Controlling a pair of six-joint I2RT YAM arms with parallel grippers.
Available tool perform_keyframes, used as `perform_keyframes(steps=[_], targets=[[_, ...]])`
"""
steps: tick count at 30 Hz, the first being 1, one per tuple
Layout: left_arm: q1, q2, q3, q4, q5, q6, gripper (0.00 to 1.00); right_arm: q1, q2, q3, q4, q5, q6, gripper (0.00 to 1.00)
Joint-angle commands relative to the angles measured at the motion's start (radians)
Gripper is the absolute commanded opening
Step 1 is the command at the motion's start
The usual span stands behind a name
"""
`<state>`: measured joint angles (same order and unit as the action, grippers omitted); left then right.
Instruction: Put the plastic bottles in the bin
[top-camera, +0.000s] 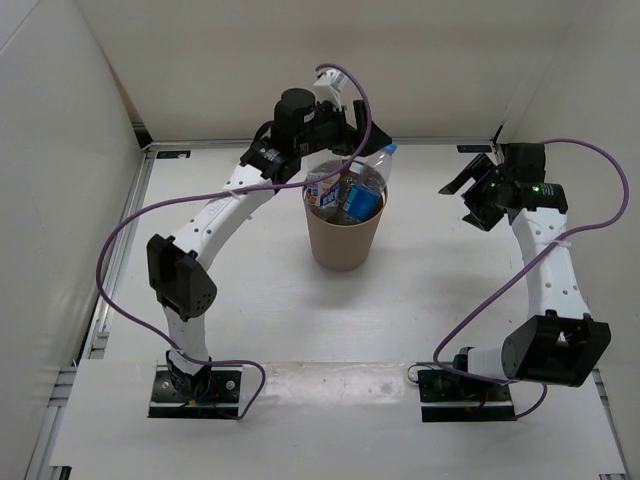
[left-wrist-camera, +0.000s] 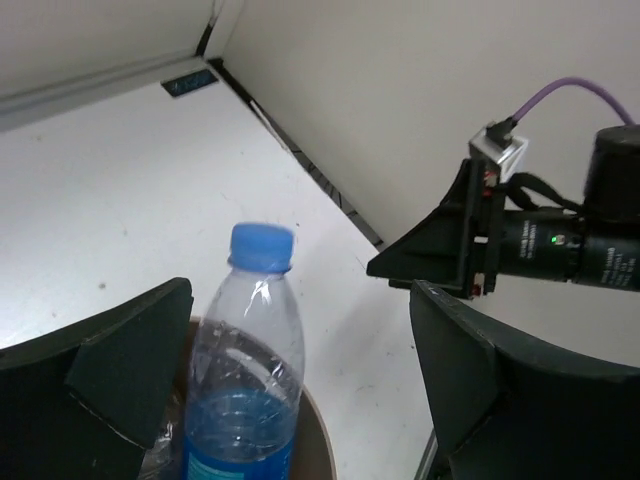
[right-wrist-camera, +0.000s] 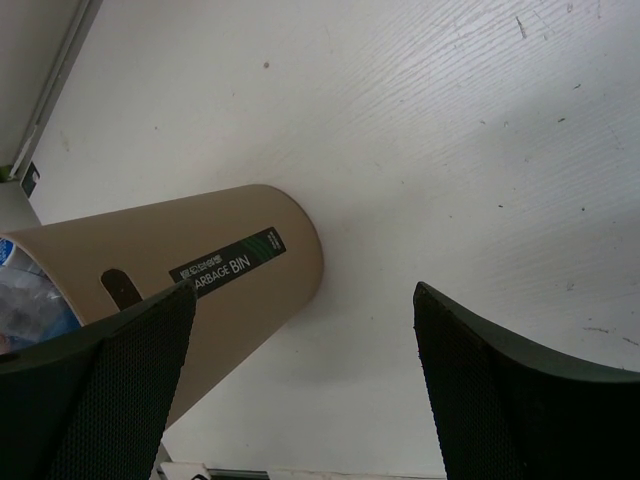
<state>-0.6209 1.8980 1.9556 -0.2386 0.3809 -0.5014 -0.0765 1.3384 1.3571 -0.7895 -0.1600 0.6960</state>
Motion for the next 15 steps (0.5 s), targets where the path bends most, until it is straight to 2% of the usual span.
perform_keyframes(steps=[1, 4, 8, 11, 12, 14, 15], targets=[[0.013, -0.045, 0.141, -0.001, -0.019, 0.046, 1.00, 0.004, -0.033, -0.013, 0.022, -0.006, -0.013, 0.90], [0.026, -0.053, 0.227, -0.004, -0.026, 0.060, 1.00, 0.004, -0.030, -0.023, 0.030, -0.009, -0.007, 0.90], [0.120, -0.106, 0.279, -0.010, -0.043, 0.083, 1.00, 0.007, -0.027, -0.023, 0.035, -0.015, -0.001, 0.90], [0.263, -0.227, 0.188, -0.033, -0.152, 0.049, 1.00, 0.009, -0.033, -0.026, 0.032, -0.013, -0.006, 0.90], [0.297, -0.279, 0.111, -0.040, -0.172, 0.037, 1.00, 0.009, -0.036, -0.032, 0.030, -0.013, -0.007, 0.90], [0.451, -0.353, -0.076, -0.079, -0.206, 0.002, 1.00, 0.011, -0.042, -0.030, -0.003, 0.016, -0.015, 0.90], [0.493, -0.397, -0.122, -0.096, -0.203, -0.009, 1.00, 0.009, -0.045, -0.029, -0.017, 0.036, -0.016, 0.90]])
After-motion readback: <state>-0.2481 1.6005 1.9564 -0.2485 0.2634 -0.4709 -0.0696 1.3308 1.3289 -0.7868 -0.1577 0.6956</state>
